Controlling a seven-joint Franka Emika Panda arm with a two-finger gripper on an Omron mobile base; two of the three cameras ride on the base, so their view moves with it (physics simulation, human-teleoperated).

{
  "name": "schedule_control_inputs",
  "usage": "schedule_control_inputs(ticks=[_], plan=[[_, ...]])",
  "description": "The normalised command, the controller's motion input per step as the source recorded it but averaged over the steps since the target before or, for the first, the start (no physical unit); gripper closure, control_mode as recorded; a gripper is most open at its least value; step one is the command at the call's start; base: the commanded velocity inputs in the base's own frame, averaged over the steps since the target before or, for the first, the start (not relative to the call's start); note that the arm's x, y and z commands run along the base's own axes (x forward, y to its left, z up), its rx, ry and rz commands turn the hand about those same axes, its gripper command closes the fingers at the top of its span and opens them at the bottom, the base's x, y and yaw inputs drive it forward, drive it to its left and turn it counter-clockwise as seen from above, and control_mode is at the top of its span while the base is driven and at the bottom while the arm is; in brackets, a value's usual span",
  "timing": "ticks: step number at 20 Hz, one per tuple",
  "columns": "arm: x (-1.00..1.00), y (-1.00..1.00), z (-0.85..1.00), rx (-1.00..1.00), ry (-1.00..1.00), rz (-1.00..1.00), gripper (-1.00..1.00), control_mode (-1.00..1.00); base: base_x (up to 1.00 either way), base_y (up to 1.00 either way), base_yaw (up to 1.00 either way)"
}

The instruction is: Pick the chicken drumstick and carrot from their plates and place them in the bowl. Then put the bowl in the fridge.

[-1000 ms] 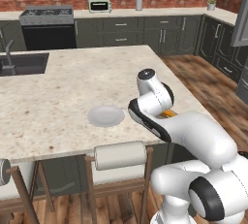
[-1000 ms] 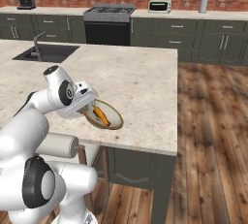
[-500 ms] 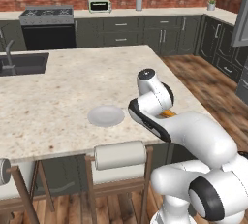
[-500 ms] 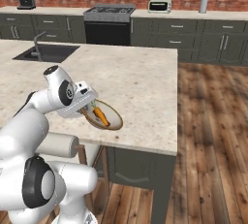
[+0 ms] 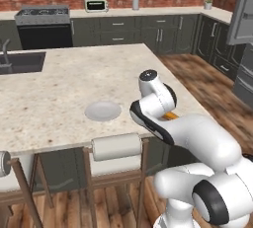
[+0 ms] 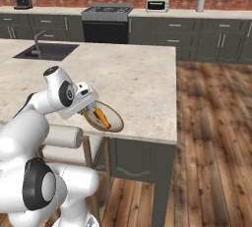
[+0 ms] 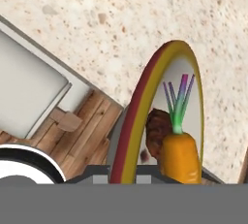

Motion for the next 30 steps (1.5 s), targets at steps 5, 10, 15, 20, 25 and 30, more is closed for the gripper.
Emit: schedule_control_inputs(ticks=[5,10,15,20,25,30], plan=[[0.00,0.00,0.00,0.00,0.00,0.00,1.00,1.00,-0.32,-0.22,-0.18],[0.00,0.00,0.00,0.00,0.00,0.00,1.00,1.00,-0.23,-0.24,-0.19],[0.00,0.00,0.00,0.00,0.00,0.00,1.00,1.00,-0.10,-0.44,-0.12],[0.00,0.00,0.00,0.00,0.00,0.00,1.00,1.00,0.00,-0.66,-0.01],[0.00,0.00,0.00,0.00,0.00,0.00,1.00,1.00,0.00,-0.74,0.00],[0.00,0.00,0.00,0.00,0.00,0.00,1.00,1.00,0.01,-0.72,0.00]])
